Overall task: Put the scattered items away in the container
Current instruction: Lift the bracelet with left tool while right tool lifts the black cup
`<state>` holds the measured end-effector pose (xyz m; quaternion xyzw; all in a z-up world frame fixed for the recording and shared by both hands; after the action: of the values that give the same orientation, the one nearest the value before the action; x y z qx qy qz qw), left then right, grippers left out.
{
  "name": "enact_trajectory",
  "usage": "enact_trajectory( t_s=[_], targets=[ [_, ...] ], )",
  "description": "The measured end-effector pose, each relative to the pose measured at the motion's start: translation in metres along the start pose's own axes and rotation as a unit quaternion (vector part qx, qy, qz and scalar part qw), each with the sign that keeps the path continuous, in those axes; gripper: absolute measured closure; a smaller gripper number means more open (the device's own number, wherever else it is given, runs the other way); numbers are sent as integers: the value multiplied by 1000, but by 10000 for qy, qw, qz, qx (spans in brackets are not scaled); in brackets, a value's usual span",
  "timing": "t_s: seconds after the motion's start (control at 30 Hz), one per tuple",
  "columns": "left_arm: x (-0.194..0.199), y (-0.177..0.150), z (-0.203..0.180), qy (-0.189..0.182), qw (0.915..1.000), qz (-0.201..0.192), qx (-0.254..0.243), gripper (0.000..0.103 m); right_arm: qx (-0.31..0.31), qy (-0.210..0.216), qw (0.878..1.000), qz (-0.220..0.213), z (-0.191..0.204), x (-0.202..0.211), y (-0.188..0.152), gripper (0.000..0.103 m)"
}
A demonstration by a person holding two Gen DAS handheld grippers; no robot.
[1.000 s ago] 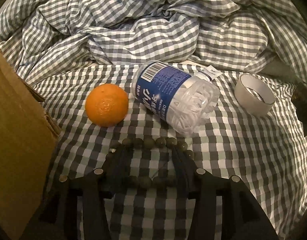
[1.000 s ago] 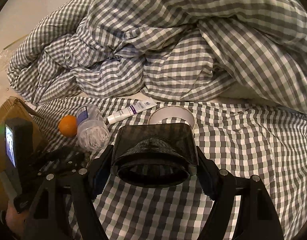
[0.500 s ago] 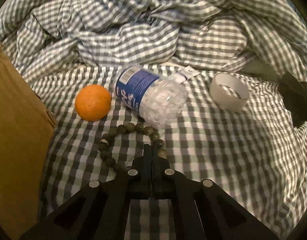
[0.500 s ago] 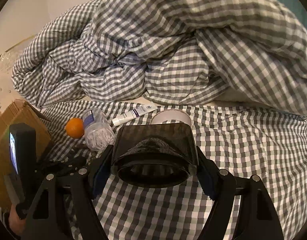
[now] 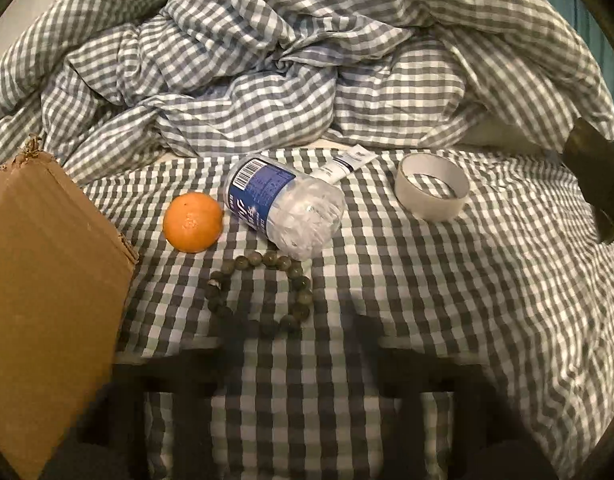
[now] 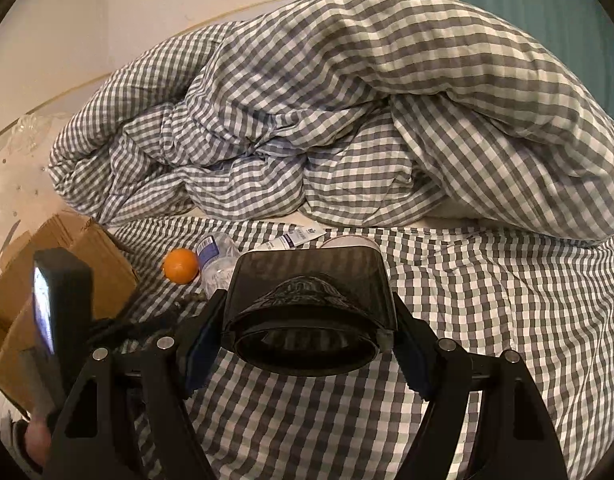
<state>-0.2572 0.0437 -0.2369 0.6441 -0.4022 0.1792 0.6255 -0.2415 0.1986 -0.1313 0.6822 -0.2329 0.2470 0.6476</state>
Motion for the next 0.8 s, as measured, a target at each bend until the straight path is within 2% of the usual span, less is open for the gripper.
enact_trajectory(
  t_s=[0.03, 0.1, 0.33, 0.4, 0.5, 0.57, 0.6, 0.63, 0.67, 0.7, 0.73, 0.8],
  targets=[
    [2, 2, 2, 102, 9998, -185, 3, 8, 8, -5, 10000, -2, -1, -1, 0, 28],
    [3, 4, 5, 243, 9989, -394, 6, 1, -4, -1, 10000, 6, -2, -4, -1, 28],
    [-28, 2, 23, 583, 9981, -157, 97, 0, -6, 28, 10000, 58, -4, -14, -6, 28],
    [-39, -1, 30, 561, 9981, -48, 244, 0, 48, 20, 10000, 63, -3, -16, -6, 28],
    [-53, -9, 40, 314, 9976, 173, 588, 3, 85, -18, 9999, 67, -3, -17, -6, 28],
    [-54, -11, 45, 285, 9967, 195, 737, 33, 96, -39, 9999, 64, -3, -17, -5, 28],
    [-52, -11, 47, 289, 9965, 157, 774, 46, 93, -48, 9999, 63, -3, -16, -5, 28],
    [-51, -10, 46, 285, 9966, 172, 750, 72, 85, -52, 9999, 57, -3, -15, -4, 28],
    [-51, -10, 44, 267, 9968, 189, 725, 80, 75, -55, 9999, 53, -3, -14, -4, 28],
    [-50, -9, 43, 224, 9970, 202, 708, 81, 74, -51, 9999, 47, -2, -12, -2, 28],
    [-47, -9, 41, 163, 9971, 199, 714, 93, 77, -51, 9999, 40, -1, -10, -2, 28],
    [-41, -7, 38, 114, 9970, 189, 743, 92, 85, -44, 10000, 20, 1, -5, 0, 28]
  ],
)
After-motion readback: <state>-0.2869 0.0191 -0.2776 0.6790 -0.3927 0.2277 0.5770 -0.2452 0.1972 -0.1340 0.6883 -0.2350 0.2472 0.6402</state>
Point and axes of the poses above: each gripper's, at about its wrist camera, not at the fingertips, and x roughly against the way its jaws point, z to its left, y to its top, the point moved 7 cm from there along -x, roughly the way its jaws point, and after that the axes turned 14 degrees about -y, right-handed, at the moved point
